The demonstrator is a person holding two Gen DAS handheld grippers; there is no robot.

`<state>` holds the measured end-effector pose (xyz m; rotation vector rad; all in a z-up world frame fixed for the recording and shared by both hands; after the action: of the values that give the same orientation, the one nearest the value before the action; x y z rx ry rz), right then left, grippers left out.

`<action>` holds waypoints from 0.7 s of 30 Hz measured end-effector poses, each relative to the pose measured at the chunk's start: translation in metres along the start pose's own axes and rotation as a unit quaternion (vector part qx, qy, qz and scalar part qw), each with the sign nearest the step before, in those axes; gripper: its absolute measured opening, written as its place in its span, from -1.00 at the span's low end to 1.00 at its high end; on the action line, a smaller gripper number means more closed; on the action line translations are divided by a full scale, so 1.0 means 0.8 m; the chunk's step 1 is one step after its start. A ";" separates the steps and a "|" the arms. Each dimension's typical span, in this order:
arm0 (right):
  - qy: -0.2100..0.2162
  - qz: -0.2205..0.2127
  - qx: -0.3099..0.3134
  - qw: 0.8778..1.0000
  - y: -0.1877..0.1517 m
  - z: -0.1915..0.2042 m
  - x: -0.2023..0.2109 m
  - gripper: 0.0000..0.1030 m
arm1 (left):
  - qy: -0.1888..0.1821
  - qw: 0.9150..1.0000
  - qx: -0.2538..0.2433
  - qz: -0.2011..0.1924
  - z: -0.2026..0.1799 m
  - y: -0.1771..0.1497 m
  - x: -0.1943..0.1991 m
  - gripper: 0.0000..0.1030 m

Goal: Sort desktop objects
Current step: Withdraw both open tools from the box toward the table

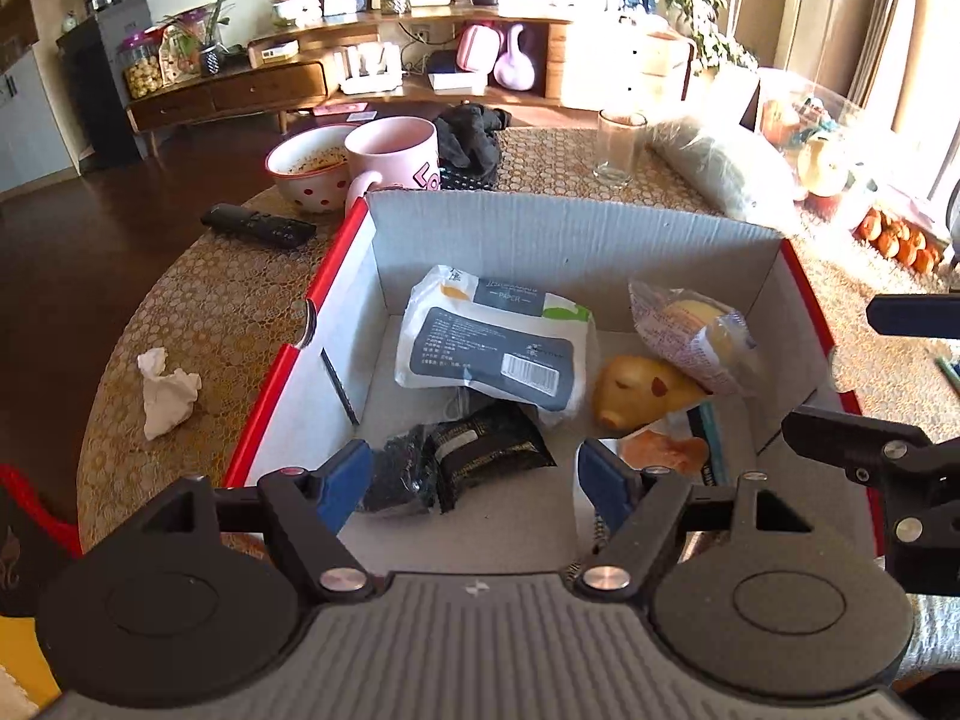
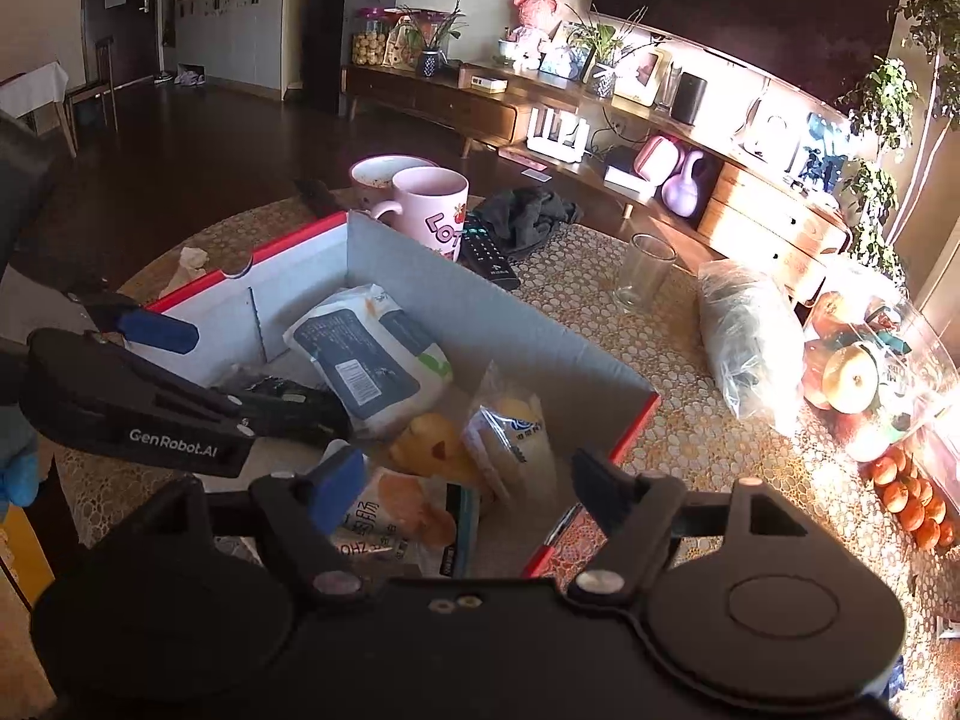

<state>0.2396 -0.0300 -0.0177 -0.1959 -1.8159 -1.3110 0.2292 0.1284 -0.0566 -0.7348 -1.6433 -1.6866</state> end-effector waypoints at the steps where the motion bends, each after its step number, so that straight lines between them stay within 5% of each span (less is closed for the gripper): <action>1: 0.000 -0.002 -0.002 1.000 -0.003 -0.001 0.005 0.49 | 0.001 1.000 0.004 -0.005 -0.003 -0.003 0.006 0.46; 21: -0.004 -0.051 -0.054 0.997 -0.061 -0.030 0.111 0.48 | -0.009 0.998 0.013 -0.059 -0.065 -0.043 0.089 0.46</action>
<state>0.1705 -0.1014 0.0131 -0.1683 -1.7834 -1.4832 0.1608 0.0710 -0.0253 -0.6538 -1.7475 -1.7412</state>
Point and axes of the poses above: each gripper's, at about its wrist camera, not at the fingertips, and x roughly against the way its jaws point, z to its left, y to its top, the point moved 4 cm from there along -x, roughly the way its jaws point, and after that the axes turned 3 degrees about -x, right-handed, at the moved point
